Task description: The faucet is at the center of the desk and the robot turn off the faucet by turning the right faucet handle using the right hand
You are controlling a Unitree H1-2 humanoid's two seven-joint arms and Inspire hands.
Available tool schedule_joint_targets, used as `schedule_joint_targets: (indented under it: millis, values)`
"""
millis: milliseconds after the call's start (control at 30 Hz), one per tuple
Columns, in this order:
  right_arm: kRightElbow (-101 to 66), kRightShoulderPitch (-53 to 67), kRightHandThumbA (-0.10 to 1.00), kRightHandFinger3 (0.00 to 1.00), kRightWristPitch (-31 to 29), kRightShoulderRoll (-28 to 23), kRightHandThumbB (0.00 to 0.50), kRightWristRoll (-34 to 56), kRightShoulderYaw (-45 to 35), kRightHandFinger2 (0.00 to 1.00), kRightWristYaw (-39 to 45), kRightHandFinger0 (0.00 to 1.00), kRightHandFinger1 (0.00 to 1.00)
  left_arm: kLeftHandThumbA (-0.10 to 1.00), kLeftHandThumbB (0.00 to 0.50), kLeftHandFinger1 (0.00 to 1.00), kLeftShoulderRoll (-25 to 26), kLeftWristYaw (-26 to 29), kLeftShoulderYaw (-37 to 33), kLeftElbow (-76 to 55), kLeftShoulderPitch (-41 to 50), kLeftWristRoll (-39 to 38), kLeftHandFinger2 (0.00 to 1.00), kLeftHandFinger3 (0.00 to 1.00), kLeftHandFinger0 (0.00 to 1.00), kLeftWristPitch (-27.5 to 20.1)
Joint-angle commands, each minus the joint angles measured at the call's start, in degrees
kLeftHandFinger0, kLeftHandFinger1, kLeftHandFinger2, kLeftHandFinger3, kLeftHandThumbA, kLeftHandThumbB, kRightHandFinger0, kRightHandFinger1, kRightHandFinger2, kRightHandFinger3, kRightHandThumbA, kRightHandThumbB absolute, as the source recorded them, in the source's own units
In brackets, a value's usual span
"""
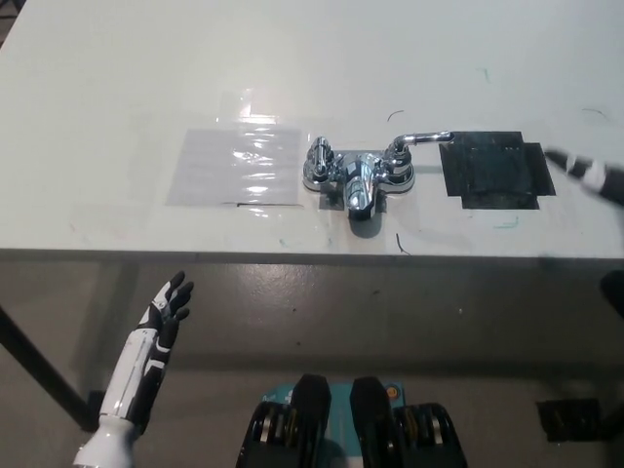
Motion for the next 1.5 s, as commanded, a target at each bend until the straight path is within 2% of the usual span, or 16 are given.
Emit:
schedule_joint_targets:
  millis: [0, 133, 233, 300, 400, 467, 633, 833, 933, 967, 1133, 1367, 1467]
  values:
    - [5.67, -9.43, 1.0, 1.0, 5.05, -2.18, 0.283, 4.76, 0.93, 1.0, 6.79, 1.0, 1.0, 1.0, 0.253, 1.0, 0.14, -0.85, -0.58, -2.13, -0.58, 0.08, 1.0, 1.0, 1.0, -2.55]
    - [16.34, -18.33, 1.0, 1.0, 7.8, -2.43, 0.294, 5.6, 2.14, 1.0, 11.36, 1.0, 1.0, 1.0, 0.249, 1.0, 0.27, -0.72, -0.97, -1.97, -0.53, 0.49, 1.0, 1.0, 1.0, -2.74]
    - [24.84, -23.74, 1.0, 1.0, 9.78, -2.33, 0.327, 5.72, 3.05, 1.0, 14.41, 1.0, 1.0, 1.0, 0.246, 1.0, 0.29, -0.67, -1.05, -1.82, -0.45, 0.68, 1.0, 1.0, 1.0, -2.85]
    - [32.35, -27.52, 1.0, 1.0, 9.36, -2.09, 0.355, 5.73, 3.5, 1.0, 17.09, 1.0, 1.0, 1.0, 0.257, 1.0, 0.31, -0.69, -1.09, -1.8, -0.36, 0.67, 1.0, 1.0, 1.0, -2.84]
    - [41.86, -31.94, 1.0, 1.0, 7.64, -1.37, 0.359, 5.05, 3.63, 1.0, 19.01, 1.0, 1.0, 1.0, 0.267, 1.0, 0.33, -0.68, -1.16, -2.02, -0.32, 0.92, 1.0, 1.0, 1.0, -2.44]
    - [47.87, -34.71, 1.0, 1.0, 6.56, -0.55, 0.341, 3.63, 4.2, 1.0, 19.33, 1.0, 1.0, 1.0, 0.264, 1.0, 0.42, -0.75, -1.25, -1.94, -0.47, 1.1, 1.0, 1.0, 1.0, -2.4]
    - [58.34, -39.5, 1.0, 1.0, 4.04, 0.59, 0.399, -0.44, 7.11, 1.0, 20.57, 1.0, 1.0, 1.0, 0.255, 1.0, 0.65, -0.78, -1.31, -1.73, -0.69, 1.54, 1.0, 1.0, 1.0, -2.41]
    - [65.13, -42.23, 1.0, 1.0, 2.58, 2.15, 0.38, -3.86, 10.74, 1.0, 19.07, 1.0, 1.0, 1.0, 0.249, 1.0, 0.47, -0.77, -1.33, -1.84, -0.54, 1.55, 1.0, 1.0, 1.0, -1.95]
    - [67.29, -42.68, 1.0, 1.0, 2.49, 3.21, 0.4, -5.7, 12.24, 1.0, 16.36, 1.0, 1.0, 1.0, 0.233, 1.0, 0.73, -0.81, -1.46, -1.95, -0.57, 2.1, 1.0, 1.0, 1.0, -2.22]
    - [67.52, -42.59, 1.0, 1.0, 2.79, 3.53, 0.385, -5.8, 12.28, 1.0, 16.13, 1.0, 1.0, 1.0, 0.236, 1.0, 0.71, -0.8, -1.46, -1.78, -0.68, 2.03, 1.0, 1.0, 1.0, -2.39]
    - [68.61, -42.14, 1.0, 1.0, 3.12, 4.95, 0.367, -5.67, 11.94, 1.0, 17.21, 1.0, 1.0, 1.0, 0.234, 1.0, 0.86, -0.82, -1.46, -1.4, -0.98, 2.16, 1.0, 1.0, 1.0, -2.54]
    - [69.77, -41.13, 1.0, 1.0, 3.13, 6.74, 0.427, -8.02, 13.2, 1.0, 16.09, 1.0, 1.0, 1.0, 0.229, 1.0, 0.98, -0.95, -1.51, -1.48, -1.21, 2.36, 1.0, 1.0, 1.0, -2.09]
    - [70.19, -40.33, 1.0, 1.0, 2.61, 7.06, 0.426, -8.97, 13.7, 1.0, 16.0, 1.0, 1.0, 1.0, 0.226, 1.0, 0.98, -0.86, -1.48, -1.2, -1.04, 2.39, 1.0, 1.0, 1.0, -2.67]
